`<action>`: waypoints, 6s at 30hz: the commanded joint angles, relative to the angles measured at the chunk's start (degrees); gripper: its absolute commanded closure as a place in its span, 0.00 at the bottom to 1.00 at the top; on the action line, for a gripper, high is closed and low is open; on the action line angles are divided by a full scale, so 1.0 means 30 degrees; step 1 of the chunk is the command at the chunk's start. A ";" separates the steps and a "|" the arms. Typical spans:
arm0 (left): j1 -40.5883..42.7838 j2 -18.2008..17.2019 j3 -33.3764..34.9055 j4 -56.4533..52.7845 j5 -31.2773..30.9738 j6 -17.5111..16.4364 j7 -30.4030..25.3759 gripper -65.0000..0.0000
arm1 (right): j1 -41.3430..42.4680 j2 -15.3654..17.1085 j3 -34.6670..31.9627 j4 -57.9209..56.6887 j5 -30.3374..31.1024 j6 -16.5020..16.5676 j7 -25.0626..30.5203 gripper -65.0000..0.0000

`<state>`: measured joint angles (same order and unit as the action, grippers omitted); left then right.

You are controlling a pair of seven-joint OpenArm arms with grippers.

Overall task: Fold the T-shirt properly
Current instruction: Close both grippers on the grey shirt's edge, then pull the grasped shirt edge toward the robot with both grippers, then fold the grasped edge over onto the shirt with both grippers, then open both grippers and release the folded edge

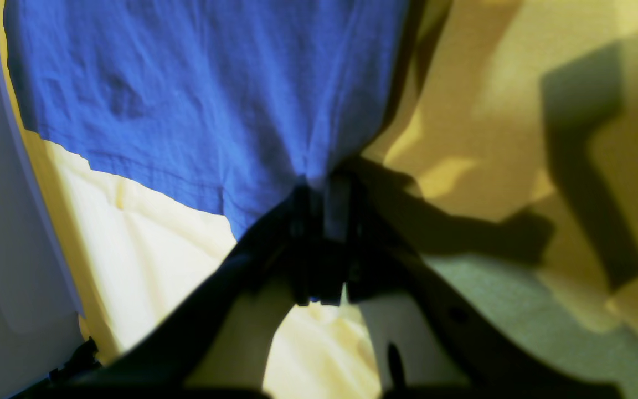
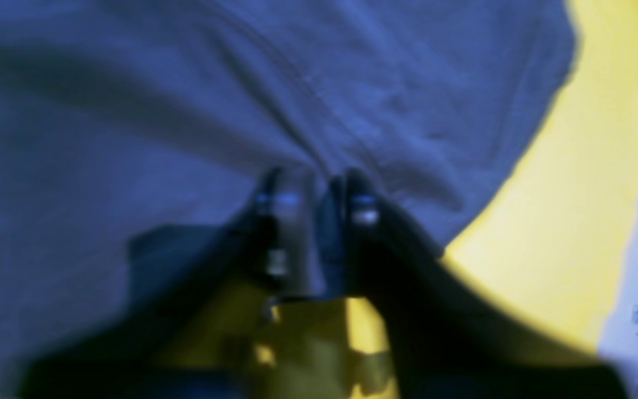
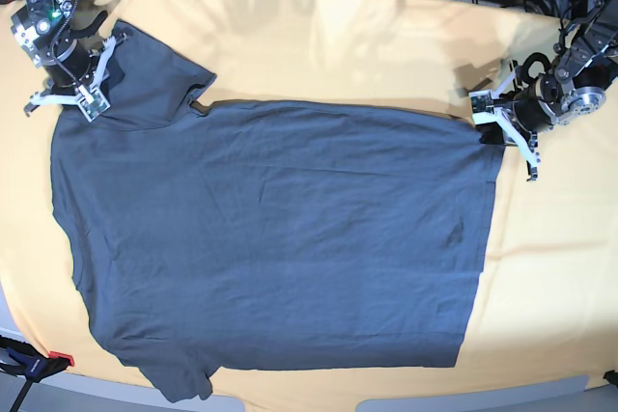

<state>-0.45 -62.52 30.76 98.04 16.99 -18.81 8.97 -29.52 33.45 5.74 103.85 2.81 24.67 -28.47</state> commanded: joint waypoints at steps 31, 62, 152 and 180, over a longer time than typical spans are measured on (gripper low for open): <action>-0.0911 -0.5901 -0.0153 0.6798 -0.5304 -0.3577 0.2936 1.00 | -0.6754 0.2251 0.3767 0.6375 0.0860 -0.0437 -0.2973 1.00; -0.0925 -0.8524 -0.0146 1.0768 -1.1664 -0.5763 0.8204 1.00 | -0.9799 0.2244 0.7118 0.8976 0.3067 0.0168 -0.3446 1.00; -0.3395 -0.2958 -0.0146 0.5056 -0.9027 -0.6943 0.6003 0.32 | 0.7104 0.5413 -0.0903 -0.0736 1.8076 0.5111 -1.1023 0.38; -0.2259 -0.0066 -0.0146 0.1027 -0.1311 -0.3694 0.1005 0.43 | 0.6521 0.5370 -0.0903 -0.0736 1.8061 0.5111 -1.0593 0.38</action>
<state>-6.55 -61.78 30.65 100.97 12.56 -30.52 11.92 -10.63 48.21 2.28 100.92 56.40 39.94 -61.08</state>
